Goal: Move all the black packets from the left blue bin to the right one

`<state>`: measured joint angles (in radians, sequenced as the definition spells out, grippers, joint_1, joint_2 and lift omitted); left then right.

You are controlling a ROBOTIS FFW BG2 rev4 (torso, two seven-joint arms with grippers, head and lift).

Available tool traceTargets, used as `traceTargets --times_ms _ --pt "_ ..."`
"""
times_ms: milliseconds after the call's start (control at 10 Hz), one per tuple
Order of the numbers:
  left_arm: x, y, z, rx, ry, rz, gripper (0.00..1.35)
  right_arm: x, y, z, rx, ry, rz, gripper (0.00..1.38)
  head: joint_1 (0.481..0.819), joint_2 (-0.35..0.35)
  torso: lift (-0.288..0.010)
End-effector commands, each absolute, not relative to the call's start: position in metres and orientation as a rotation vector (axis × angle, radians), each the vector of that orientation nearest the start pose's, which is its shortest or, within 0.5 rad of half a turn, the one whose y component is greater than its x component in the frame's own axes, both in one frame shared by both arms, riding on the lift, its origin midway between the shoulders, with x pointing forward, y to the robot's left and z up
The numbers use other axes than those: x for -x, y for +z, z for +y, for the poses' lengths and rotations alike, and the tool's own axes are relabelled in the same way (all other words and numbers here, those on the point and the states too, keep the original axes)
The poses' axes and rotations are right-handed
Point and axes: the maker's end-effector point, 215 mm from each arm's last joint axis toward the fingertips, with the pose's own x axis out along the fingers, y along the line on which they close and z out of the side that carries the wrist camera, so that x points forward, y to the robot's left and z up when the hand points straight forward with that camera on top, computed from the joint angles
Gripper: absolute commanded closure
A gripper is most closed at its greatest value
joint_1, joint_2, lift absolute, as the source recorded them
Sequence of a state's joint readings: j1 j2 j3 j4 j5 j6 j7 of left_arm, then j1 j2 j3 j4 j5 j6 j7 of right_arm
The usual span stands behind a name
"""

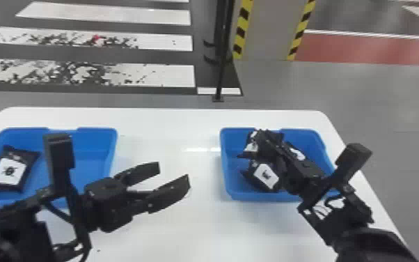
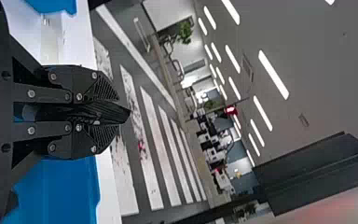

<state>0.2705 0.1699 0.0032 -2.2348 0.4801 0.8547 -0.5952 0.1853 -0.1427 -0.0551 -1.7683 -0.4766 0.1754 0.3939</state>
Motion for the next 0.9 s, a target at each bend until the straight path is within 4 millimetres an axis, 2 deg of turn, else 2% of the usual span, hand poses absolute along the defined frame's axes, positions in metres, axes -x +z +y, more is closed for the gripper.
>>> traceTargets --times_ms 0,100,200,300,400,600,700,800 --pt "-0.41 -0.321 0.07 0.371 -0.842 0.411 0.17 -0.543 -0.372 -0.246 -0.28 0.306 0.125 1.26 0.695 -0.151 -0.14" --pt "-0.412 -0.321 0.08 0.371 -0.818 0.406 0.17 -0.548 -0.382 -0.266 -0.274 0.265 0.142 0.99 0.695 -0.186 -0.14" --pt "-0.415 -0.324 0.097 0.366 -0.782 0.405 0.17 -0.548 -0.385 -0.276 -0.238 0.24 0.152 0.48 0.695 -0.205 -0.14" --pt "-0.419 -0.327 0.112 0.351 -0.747 0.407 0.17 -0.542 -0.384 -0.28 -0.217 0.231 0.141 0.09 0.695 -0.208 -0.14" --pt "-0.424 -0.329 0.129 0.334 -0.712 0.407 0.17 -0.531 -0.375 -0.281 -0.169 0.228 0.115 0.07 0.695 -0.203 -0.14" --pt "-0.444 -0.331 0.185 0.262 -0.576 0.403 0.17 -0.485 -0.352 -0.264 -0.09 0.242 0.08 0.15 0.695 -0.167 -0.14" --pt "-0.459 -0.33 0.231 0.201 -0.461 0.404 0.17 -0.46 -0.346 -0.254 -0.07 0.25 0.075 0.16 0.695 -0.123 -0.14" --pt "-0.469 -0.332 0.268 0.157 -0.374 0.413 0.17 -0.444 -0.337 -0.246 -0.037 0.256 0.068 0.16 0.695 -0.093 -0.14"
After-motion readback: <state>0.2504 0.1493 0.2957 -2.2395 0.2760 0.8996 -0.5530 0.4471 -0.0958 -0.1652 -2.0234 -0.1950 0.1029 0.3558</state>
